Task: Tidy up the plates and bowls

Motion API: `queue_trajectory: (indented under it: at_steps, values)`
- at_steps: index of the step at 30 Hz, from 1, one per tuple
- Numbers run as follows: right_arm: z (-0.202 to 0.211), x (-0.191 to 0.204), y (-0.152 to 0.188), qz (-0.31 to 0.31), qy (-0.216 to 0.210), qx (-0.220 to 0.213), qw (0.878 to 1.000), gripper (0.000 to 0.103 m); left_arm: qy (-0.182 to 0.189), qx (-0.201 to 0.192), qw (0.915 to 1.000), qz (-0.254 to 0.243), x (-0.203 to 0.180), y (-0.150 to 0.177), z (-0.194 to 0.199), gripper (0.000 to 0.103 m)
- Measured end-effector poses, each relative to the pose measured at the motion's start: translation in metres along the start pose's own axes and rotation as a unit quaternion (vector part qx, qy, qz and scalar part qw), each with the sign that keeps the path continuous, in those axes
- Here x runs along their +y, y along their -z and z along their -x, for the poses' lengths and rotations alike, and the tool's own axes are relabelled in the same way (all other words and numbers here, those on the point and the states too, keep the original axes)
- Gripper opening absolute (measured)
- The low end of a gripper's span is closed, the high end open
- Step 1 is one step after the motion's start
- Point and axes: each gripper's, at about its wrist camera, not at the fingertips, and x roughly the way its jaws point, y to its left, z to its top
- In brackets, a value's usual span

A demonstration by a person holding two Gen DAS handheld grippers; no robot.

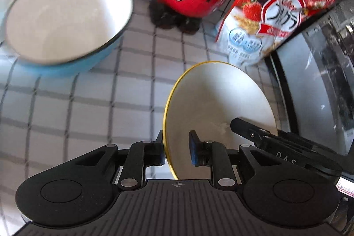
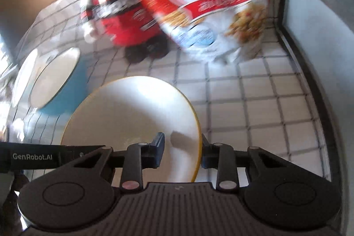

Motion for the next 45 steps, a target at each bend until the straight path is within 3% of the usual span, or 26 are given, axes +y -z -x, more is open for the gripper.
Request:
queue_trajectory:
  at_steps: [11,26,32,35,38,45]
  values:
    - [0.021,0.04,0.048,0.043,-0.019,0.032,0.998,0.031,0.01,0.007,0.9997,0.019,0.036,0.065,0.044,0.023]
    - [0.029,0.035,0.057,0.061,-0.025,0.034,0.997,0.031,-0.006,0.0,0.9998,0.018,0.029,0.077,0.046,0.024]
    - [0.055,0.037,0.054,0.106,0.001,-0.012,0.994,0.044,-0.036,-0.012,0.9992,0.012,0.031,0.078,0.075,0.024]
    - [0.078,0.041,0.04,0.12,-0.007,-0.044,0.992,0.044,-0.032,-0.041,0.9985,0.015,0.037,0.07,0.102,0.024]
    - [0.1,0.056,0.015,0.116,-0.027,-0.081,0.99,0.048,-0.034,-0.095,0.9946,0.027,0.044,0.054,0.134,0.024]
    - [0.142,0.133,-0.063,0.062,-0.106,-0.144,0.982,0.048,-0.029,-0.196,0.9799,0.022,0.063,-0.001,0.211,0.024]
